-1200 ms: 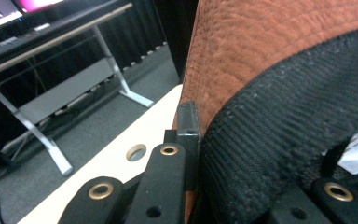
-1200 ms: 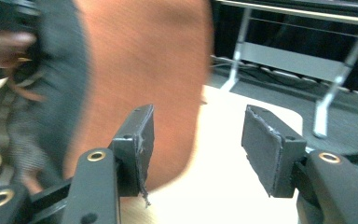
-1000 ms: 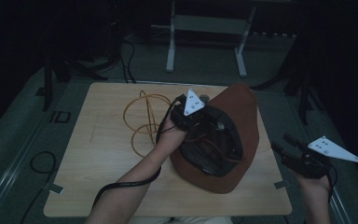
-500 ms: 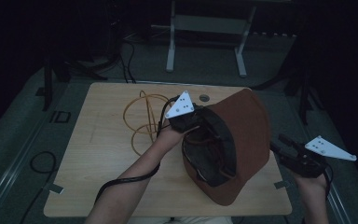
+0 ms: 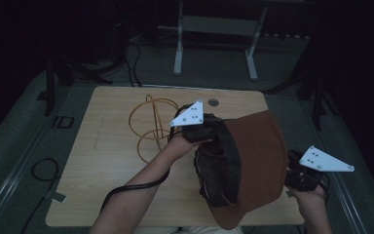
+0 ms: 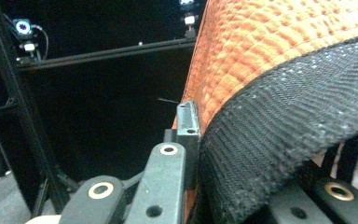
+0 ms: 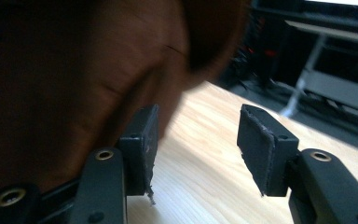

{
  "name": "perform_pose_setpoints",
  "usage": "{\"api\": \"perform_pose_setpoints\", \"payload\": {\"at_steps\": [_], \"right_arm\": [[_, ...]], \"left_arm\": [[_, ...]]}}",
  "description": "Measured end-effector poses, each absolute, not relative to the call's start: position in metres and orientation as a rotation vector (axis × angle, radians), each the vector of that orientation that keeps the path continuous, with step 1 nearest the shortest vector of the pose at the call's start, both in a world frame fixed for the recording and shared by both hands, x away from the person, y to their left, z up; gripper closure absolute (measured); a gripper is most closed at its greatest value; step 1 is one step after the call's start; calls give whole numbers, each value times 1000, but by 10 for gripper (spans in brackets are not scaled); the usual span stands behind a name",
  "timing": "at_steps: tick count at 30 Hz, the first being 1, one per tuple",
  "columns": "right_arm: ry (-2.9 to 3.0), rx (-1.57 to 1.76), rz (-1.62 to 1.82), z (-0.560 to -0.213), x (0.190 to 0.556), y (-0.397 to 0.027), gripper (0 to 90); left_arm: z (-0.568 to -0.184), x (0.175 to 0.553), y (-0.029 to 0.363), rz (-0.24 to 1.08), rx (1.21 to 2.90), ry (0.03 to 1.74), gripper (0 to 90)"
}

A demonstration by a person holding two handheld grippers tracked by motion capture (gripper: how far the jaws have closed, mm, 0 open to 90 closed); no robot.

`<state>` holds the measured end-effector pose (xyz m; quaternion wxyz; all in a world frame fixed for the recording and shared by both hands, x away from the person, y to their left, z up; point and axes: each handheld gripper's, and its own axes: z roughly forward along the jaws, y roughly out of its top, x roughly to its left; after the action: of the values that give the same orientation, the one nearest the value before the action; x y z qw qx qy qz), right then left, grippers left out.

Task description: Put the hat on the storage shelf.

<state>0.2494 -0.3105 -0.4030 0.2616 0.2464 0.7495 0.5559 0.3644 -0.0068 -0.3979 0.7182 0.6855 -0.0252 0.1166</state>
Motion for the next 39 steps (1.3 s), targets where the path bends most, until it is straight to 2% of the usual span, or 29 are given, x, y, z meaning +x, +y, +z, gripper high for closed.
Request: {"api": "perform_pose_setpoints", "payload": {"at_steps": [3, 8, 14, 17, 20, 24, 29, 38, 39], "right_arm": [[2041, 574, 1550, -402, 248, -302, 456], [2049, 502, 1613, -409, 251, -288, 365], [2038, 452, 1755, -412, 254, -282, 380], [2023, 407, 1783, -412, 254, -280, 481], [2020, 363, 1786, -411, 252, -278, 622], [2031, 367, 1790, -410, 252, -278, 900], [2030, 422, 1810, -409, 252, -280, 900], [1952, 595, 1649, -410, 259, -282, 894], [1945, 614, 1643, -411, 260, -283, 739]], "left_arm": [[-397, 362, -9, 221, 1486, -67, 871], [-394, 354, -16, 203, 1463, -79, 871], [-394, 353, -22, 203, 1467, -68, 871], [-395, 353, -22, 228, 1492, -72, 871], [-397, 353, -22, 238, 1505, -66, 871], [-400, 354, -21, 239, 1512, -62, 870], [-404, 356, -18, 247, 1527, -51, 870], [-408, 354, -17, 245, 1527, -44, 869], [-409, 354, -17, 246, 1529, -45, 869]]}}
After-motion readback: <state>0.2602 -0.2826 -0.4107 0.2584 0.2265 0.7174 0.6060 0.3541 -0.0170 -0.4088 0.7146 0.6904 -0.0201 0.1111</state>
